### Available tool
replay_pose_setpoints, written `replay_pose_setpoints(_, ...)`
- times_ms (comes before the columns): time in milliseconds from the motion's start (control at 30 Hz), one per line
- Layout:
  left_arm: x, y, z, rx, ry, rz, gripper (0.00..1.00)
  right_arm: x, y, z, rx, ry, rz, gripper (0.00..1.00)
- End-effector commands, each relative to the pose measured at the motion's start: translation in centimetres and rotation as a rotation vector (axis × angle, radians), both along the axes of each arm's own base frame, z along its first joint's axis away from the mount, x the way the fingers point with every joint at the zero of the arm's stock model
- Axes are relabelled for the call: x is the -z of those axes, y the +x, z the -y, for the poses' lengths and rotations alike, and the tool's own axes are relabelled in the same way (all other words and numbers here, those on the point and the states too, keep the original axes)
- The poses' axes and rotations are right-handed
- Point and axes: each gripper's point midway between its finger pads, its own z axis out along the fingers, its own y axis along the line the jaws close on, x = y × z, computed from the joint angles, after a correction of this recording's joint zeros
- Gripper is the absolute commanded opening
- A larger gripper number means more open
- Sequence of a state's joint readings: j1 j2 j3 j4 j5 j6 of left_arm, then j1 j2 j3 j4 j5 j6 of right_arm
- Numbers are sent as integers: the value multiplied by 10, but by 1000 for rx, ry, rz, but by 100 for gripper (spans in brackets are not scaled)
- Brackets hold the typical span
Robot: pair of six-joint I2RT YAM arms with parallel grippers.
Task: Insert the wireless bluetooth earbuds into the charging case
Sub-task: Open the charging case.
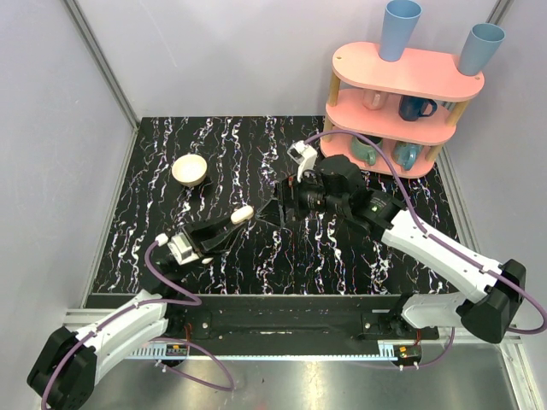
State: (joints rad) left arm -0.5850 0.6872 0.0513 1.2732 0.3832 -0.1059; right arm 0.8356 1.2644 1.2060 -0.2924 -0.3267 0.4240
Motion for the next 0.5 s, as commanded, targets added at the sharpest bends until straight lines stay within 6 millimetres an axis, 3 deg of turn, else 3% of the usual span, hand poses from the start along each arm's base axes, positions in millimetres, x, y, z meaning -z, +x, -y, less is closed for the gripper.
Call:
replay_pose_setpoints(0, -9, -19, -5, 36, -46, 83, 0, -27, 2, -10, -30, 73, 57, 100)
replay_pose_setpoints(267, -8, -23, -2, 69, -38, 81, 0, -21, 2, -15, -38, 73, 54, 100)
replay_pose_setpoints(467, -9, -28, 0, 96, -39, 88, 0, -28, 5, -13, -14, 100, 80, 100)
